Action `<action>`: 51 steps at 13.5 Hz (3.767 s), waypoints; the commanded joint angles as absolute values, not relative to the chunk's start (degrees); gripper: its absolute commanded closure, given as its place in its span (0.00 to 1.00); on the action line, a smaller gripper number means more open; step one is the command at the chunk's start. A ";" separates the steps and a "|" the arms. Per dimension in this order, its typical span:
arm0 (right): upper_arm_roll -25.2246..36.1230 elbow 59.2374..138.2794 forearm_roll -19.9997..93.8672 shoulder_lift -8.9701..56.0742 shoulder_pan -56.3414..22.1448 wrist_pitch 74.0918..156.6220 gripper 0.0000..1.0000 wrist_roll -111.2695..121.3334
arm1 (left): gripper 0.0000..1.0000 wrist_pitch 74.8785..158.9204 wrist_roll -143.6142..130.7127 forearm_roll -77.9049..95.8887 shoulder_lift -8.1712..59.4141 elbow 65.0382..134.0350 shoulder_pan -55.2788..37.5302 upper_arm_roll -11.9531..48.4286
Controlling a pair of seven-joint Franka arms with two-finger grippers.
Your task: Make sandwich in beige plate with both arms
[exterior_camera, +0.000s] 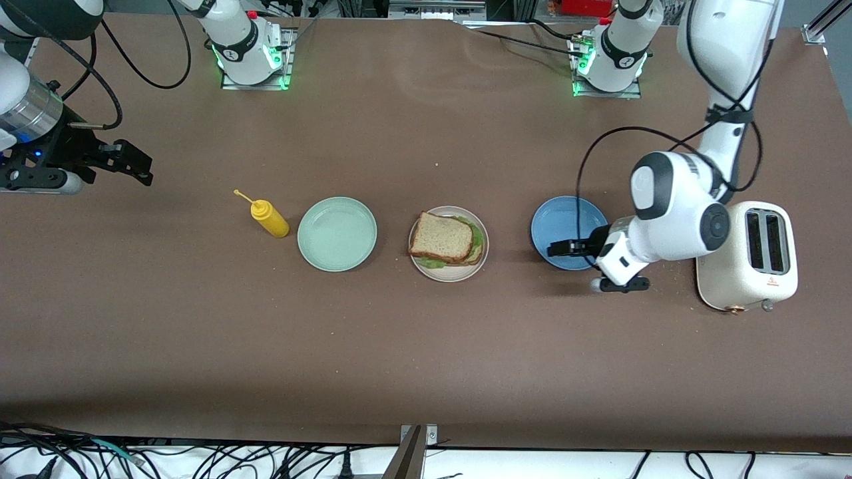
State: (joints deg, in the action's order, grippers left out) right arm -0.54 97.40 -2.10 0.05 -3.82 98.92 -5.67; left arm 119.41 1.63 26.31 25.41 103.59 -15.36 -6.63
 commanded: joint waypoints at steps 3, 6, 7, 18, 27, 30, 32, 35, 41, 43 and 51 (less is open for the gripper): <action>0.52 98.08 -0.18 -1.40 -3.69 98.08 0.00 -5.71 | 0.00 113.75 2.72 13.39 18.73 105.73 -13.89 -8.52; 1.67 98.96 1.93 -2.20 -3.78 98.00 0.00 -6.50 | 0.00 109.35 2.72 6.70 14.69 105.73 -13.01 -9.40; 1.67 98.96 1.85 -2.37 -3.78 97.65 0.00 -8.16 | 0.00 107.25 2.72 4.85 13.29 105.56 -12.57 -9.49; 2.46 99.23 0.88 -3.25 -3.69 96.77 0.00 -8.61 | 0.00 91.41 2.37 -1.14 4.84 95.99 -8.26 -9.40; 3.34 99.23 0.70 -3.25 -3.60 96.42 0.00 -8.00 | 0.00 83.77 2.37 -1.23 3.52 89.57 -7.65 -9.05; 2.99 99.23 0.70 -3.25 -3.69 96.42 0.00 -8.00 | 0.00 82.62 2.29 -1.14 3.16 87.99 -7.65 -8.79; 2.99 99.14 0.97 -3.25 -3.69 96.42 0.00 -7.91 | 0.00 80.26 2.29 -1.06 3.16 87.36 -7.65 -8.79; 2.90 99.05 0.88 -3.16 -3.69 96.50 0.00 -7.82 | 0.00 77.79 2.29 -0.97 3.25 85.61 -7.65 -8.61; 3.25 98.53 0.97 -2.90 -3.69 96.42 0.00 -7.65 | 0.00 76.02 2.29 -0.53 3.51 84.02 -6.77 -6.77; 3.16 98.61 0.97 -2.81 -3.69 96.42 0.00 -7.73 | 0.00 76.20 2.29 -0.70 3.52 83.85 -6.77 -6.59; 3.16 98.61 1.05 -2.81 -3.69 96.42 0.00 -7.56 | 0.00 81.20 2.29 -0.97 3.08 84.54 -6.68 -4.92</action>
